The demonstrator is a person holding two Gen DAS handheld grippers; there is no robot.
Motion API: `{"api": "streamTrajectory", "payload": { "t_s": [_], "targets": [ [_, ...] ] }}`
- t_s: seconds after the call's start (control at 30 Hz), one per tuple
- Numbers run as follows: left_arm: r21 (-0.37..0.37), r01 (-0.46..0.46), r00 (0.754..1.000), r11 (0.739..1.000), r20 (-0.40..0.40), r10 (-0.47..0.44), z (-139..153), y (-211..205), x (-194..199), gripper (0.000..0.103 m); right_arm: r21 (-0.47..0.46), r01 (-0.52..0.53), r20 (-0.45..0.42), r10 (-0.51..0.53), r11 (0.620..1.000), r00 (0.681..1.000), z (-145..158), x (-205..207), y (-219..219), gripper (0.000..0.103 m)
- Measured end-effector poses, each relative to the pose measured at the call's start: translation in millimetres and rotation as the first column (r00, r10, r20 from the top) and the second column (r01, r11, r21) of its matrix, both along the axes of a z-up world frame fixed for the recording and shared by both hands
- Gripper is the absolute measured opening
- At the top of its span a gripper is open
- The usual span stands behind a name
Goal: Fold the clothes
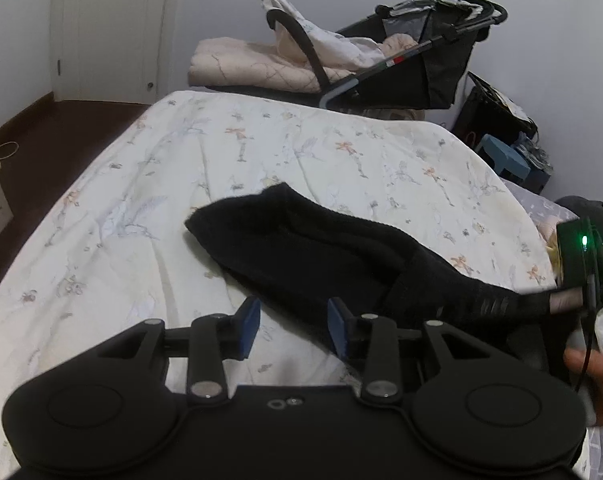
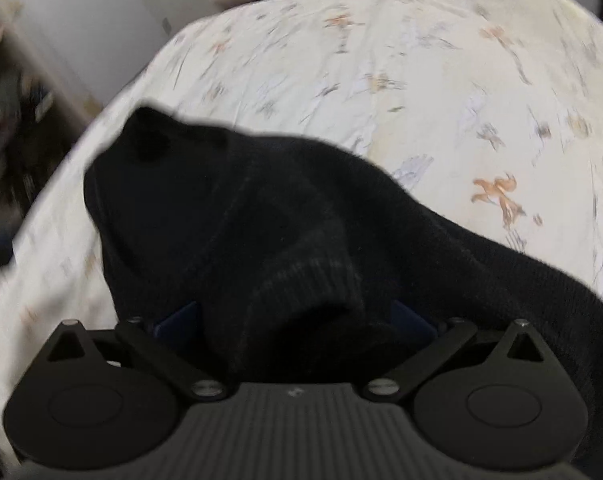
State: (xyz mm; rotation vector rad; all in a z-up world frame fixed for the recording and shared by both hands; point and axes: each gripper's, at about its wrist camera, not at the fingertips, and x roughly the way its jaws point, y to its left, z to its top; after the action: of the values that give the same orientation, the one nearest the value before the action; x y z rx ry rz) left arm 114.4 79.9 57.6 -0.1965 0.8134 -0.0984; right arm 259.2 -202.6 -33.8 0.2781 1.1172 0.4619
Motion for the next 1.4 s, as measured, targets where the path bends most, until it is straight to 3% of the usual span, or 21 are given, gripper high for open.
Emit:
{"api": "streamTrajectory", "payload": {
  "t_s": [0.17,0.27,0.3,0.37,0.4,0.43,0.5,0.63,0.73,0.8,0.9,0.97,1.07,1.13,1.27,1.37,1.4],
  "targets": [
    [0.002,0.014,1.0,1.0,0.017,-0.014,5.7,-1.6,0.5,0.037,0.015,-0.079,-0.072,0.08,0.997,0.994,4.2,13.2,-2.4,0.103],
    [0.01,0.022,0.999,1.0,0.031,-0.022,9.4,-2.6,1.2,0.037,0.018,-0.022,-0.014,0.023,1.0,1.0,15.8,5.7,-7.6,0.103],
    [0.01,0.025,0.999,1.0,0.032,-0.025,9.8,-2.8,1.9,0.037,-0.052,-0.06,0.048,0.063,0.997,0.997,24.9,-2.8,-1.6,0.102],
    [0.008,0.028,0.999,1.0,0.03,-0.029,9.6,-3.6,2.9,0.038,-0.089,-0.104,0.047,0.108,0.991,0.993,26.0,-9.3,4.7,0.079],
    [0.008,0.034,0.999,0.999,0.028,-0.034,9.4,-4.8,3.4,0.038,-0.069,-0.094,0.038,0.097,0.993,0.995,22.3,-14.4,3.7,0.058],
    [0.01,0.042,0.999,0.999,0.027,-0.042,8.9,-6.0,3.0,0.038,-0.08,-0.08,0.066,0.086,0.994,0.994,22.3,-20.4,2.6,0.048],
    [0.02,0.057,0.998,0.998,0.026,-0.057,6.5,-9.0,2.0,0.038,-0.11,-0.084,0.123,0.098,0.99,0.988,28.3,-27.7,2.9,0.04],
    [0.028,0.046,0.999,0.999,-0.003,-0.046,-0.4,-10.5,2.1,0.038,-0.17,-0.106,0.216,0.142,0.98,0.966,39.6,-37.0,14.3,0.04],
    [0.014,0.037,0.999,0.999,-0.009,-0.037,-1.3,-6.8,1.8,0.038,-0.281,-0.124,0.277,0.204,0.952,0.939,48.0,-42.2,29.3,0.04],
    [0.012,0.034,0.999,0.999,-0.007,-0.034,-0.5,-3.9,2.0,0.038,-0.277,-0.134,0.294,0.217,0.952,0.931,54.3,-43.3,25.4,0.04],
    [0.004,0.032,0.999,0.999,-0.006,-0.032,1.0,-0.6,2.9,0.038,-0.25,-0.158,0.36,0.243,0.955,0.901,68.9,-48.1,26.0,0.024],
    [0.002,0.028,1.0,1.0,-0.006,-0.028,1.6,-0.8,3.3,0.038,-0.221,-0.155,0.37,0.229,0.963,0.9,77.0,-44.4,23.0,0.024],
    [-0.008,0.027,1.0,1.0,0.003,-0.027,4.9,-2.5,2.8,0.038,-0.217,-0.17,0.279,0.228,0.961,0.933,64.3,-16.1,17.6,0.024],
    [0.002,0.04,0.999,0.999,0.017,-0.04,6.3,-4.1,1.5,0.038,-0.212,-0.202,0.254,0.253,0.956,0.934,60.2,-12.1,17.7,0.023],
    [-0.009,0.045,0.999,0.999,0.0,-0.045,3.0,-4.3,3.6,0.036,-0.201,-0.183,0.275,0.235,0.962,0.933,69.8,-12.4,11.3,0.022],
    [-0.014,0.04,0.999,0.999,0.013,-0.04,6.9,-5.5,4.9,0.036,-0.305,-0.147,0.319,0.246,0.941,0.915,77.5,0.0,6.9,0.021],
    [-0.004,0.043,0.999,0.999,0.025,-0.043,9.5,-6.5,4.9,0.036,-0.408,-0.155,0.341,0.308,0.9,0.888,77.4,6.3,9.9,0.021]
  ]
}}
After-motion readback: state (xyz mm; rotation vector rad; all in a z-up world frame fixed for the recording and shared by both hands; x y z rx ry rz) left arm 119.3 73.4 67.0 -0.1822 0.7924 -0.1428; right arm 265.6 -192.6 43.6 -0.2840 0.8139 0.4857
